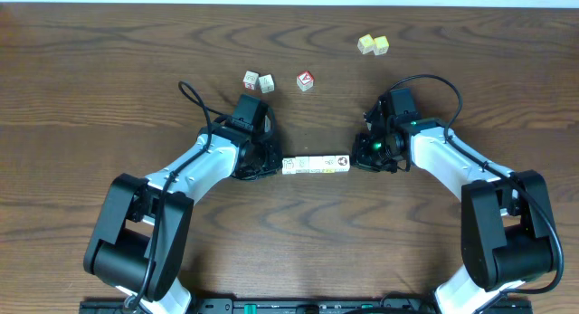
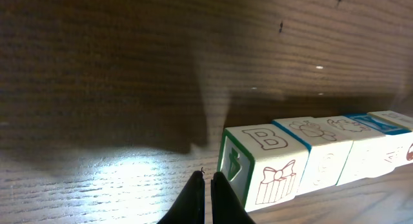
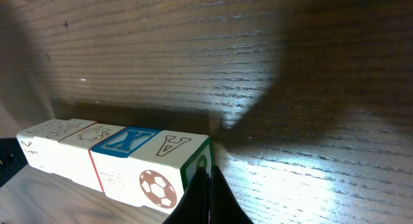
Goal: Lift 5 blocks
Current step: 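Squeeze the block row inward between the left and right grippers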
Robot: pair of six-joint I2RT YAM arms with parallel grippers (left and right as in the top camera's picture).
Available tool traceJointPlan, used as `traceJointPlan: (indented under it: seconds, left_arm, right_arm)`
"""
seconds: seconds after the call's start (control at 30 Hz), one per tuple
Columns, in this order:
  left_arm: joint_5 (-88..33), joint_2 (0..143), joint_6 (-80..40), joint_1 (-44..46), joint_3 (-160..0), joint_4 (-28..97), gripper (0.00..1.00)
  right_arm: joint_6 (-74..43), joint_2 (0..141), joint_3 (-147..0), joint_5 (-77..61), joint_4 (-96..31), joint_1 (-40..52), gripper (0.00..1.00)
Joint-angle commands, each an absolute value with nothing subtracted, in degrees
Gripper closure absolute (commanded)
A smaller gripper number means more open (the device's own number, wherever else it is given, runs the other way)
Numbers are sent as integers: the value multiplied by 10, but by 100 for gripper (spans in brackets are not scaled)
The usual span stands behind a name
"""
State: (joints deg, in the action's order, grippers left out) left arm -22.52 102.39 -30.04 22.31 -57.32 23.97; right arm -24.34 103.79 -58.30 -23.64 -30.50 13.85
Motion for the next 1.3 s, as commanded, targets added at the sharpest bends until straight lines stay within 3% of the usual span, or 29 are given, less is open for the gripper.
traceJointPlan:
  seconds: [0.0, 1.27]
  left_arm:
    - [-219, 1030, -308, 229, -565, 239, 93]
    - [-251, 1030, -327, 236, -565, 228, 93]
  right_arm:
    - [-242, 1043, -579, -243, -304, 143, 99]
    - [-248, 1043, -580, -293, -289, 151, 99]
